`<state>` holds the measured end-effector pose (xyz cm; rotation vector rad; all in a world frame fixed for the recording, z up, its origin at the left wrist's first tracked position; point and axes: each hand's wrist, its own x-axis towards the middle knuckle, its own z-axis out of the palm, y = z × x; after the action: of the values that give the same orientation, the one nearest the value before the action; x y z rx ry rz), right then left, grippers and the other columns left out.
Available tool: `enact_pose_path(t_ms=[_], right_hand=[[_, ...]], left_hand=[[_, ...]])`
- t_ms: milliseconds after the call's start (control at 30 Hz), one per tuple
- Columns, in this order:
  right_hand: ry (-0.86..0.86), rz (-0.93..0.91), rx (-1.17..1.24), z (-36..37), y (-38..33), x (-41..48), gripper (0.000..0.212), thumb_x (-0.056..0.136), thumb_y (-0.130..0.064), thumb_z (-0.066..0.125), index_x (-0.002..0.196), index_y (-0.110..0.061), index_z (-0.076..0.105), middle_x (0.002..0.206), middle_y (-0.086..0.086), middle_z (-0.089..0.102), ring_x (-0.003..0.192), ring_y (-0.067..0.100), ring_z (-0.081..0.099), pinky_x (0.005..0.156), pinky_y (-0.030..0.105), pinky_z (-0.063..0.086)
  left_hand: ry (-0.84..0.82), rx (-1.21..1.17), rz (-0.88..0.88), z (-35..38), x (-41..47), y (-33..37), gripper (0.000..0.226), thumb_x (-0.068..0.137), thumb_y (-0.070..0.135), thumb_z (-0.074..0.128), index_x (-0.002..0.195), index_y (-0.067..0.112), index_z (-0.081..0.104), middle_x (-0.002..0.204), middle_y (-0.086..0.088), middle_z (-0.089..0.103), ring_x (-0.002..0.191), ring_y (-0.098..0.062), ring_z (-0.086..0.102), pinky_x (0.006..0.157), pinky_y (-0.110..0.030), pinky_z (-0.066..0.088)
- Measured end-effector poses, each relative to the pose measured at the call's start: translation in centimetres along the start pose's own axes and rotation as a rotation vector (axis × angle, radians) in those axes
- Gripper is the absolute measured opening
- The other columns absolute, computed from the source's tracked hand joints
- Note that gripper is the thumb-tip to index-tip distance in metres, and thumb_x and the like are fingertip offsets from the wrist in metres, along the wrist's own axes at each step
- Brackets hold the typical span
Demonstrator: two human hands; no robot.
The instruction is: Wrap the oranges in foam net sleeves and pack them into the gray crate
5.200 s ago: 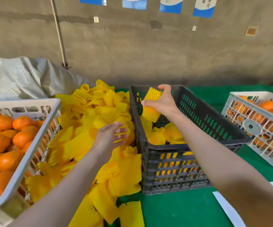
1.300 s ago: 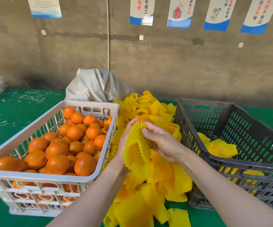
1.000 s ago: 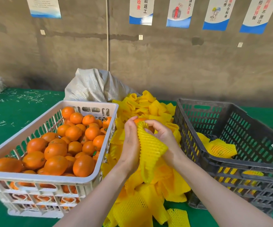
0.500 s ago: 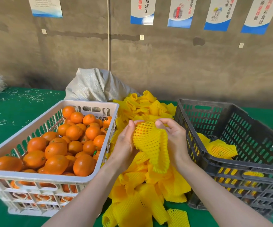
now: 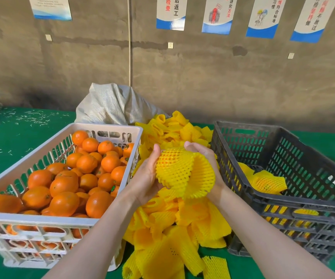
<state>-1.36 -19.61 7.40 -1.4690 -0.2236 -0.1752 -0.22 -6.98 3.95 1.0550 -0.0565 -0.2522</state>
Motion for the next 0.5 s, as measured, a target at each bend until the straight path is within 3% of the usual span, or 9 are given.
enact_pose_path(t_ms=[133, 200, 300, 367, 433, 500], right_hand=[[0.008, 0.074, 0.066, 0.1, 0.7, 0.7, 0.020, 0.097, -0.020, 0.045, 0.085, -0.004, 0.049, 0.079, 0.016, 0.038, 0.078, 0.027, 0.034, 0.068, 0.040, 0.030], [0.058, 0.092, 0.073, 0.3, 1.5, 0.8, 0.025, 0.098, -0.020, 0.043, 0.079, -0.006, 0.048, 0.083, 0.017, 0.042, 0.083, 0.028, 0.039, 0.074, 0.043, 0.034], [0.136, 0.157, 0.082, 0.6, 2.6, 0.8, 0.033, 0.101, -0.027, 0.038, 0.079, -0.007, 0.053, 0.088, 0.017, 0.052, 0.086, 0.031, 0.049, 0.081, 0.047, 0.042], [0.165, 0.185, 0.116, 0.9, 3.2, 0.9, 0.045, 0.101, -0.032, 0.036, 0.088, 0.005, 0.057, 0.089, 0.019, 0.056, 0.087, 0.033, 0.053, 0.085, 0.051, 0.046], [0.224, 0.208, 0.118, 1.0, 3.7, 1.1, 0.052, 0.100, -0.036, 0.035, 0.101, 0.011, 0.059, 0.097, 0.023, 0.061, 0.092, 0.036, 0.057, 0.090, 0.052, 0.047], [0.244, 0.189, 0.135, 0.9, 3.7, 1.2, 0.052, 0.099, -0.040, 0.034, 0.085, 0.002, 0.061, 0.088, 0.022, 0.060, 0.088, 0.035, 0.056, 0.087, 0.047, 0.047]], left_hand=[[-0.007, -0.032, -0.007, -0.6, 0.6, -0.6, 0.093, 0.069, 0.068, 0.050, 0.139, 0.008, 0.045, 0.136, -0.018, 0.054, 0.123, -0.031, 0.054, 0.088, -0.038, 0.056], [0.000, 0.079, 0.074, -0.7, 0.8, -0.7, 0.081, 0.071, 0.072, 0.045, 0.130, 0.016, 0.057, 0.126, -0.014, 0.063, 0.116, -0.028, 0.060, 0.093, -0.045, 0.053], [0.153, 0.286, 0.302, -0.3, 1.2, -0.9, 0.054, 0.078, 0.071, 0.037, 0.094, 0.035, 0.073, 0.096, 0.001, 0.074, 0.093, -0.013, 0.070, 0.071, -0.029, 0.057], [0.271, 0.378, 0.459, 0.1, 1.3, -1.3, 0.051, 0.085, 0.065, 0.034, 0.077, 0.033, 0.073, 0.076, 0.009, 0.073, 0.075, -0.004, 0.069, 0.064, -0.017, 0.052], [0.363, 0.454, 0.635, 0.5, 1.2, -2.1, 0.050, 0.094, 0.048, 0.038, 0.054, 0.029, 0.060, 0.050, 0.014, 0.058, 0.050, 0.003, 0.054, 0.053, -0.007, 0.039], [0.455, 0.519, 0.758, 0.6, 1.2, -2.6, 0.052, 0.094, 0.039, 0.044, 0.043, 0.029, 0.040, 0.041, 0.013, 0.041, 0.041, 0.000, 0.036, 0.046, -0.011, 0.027]])
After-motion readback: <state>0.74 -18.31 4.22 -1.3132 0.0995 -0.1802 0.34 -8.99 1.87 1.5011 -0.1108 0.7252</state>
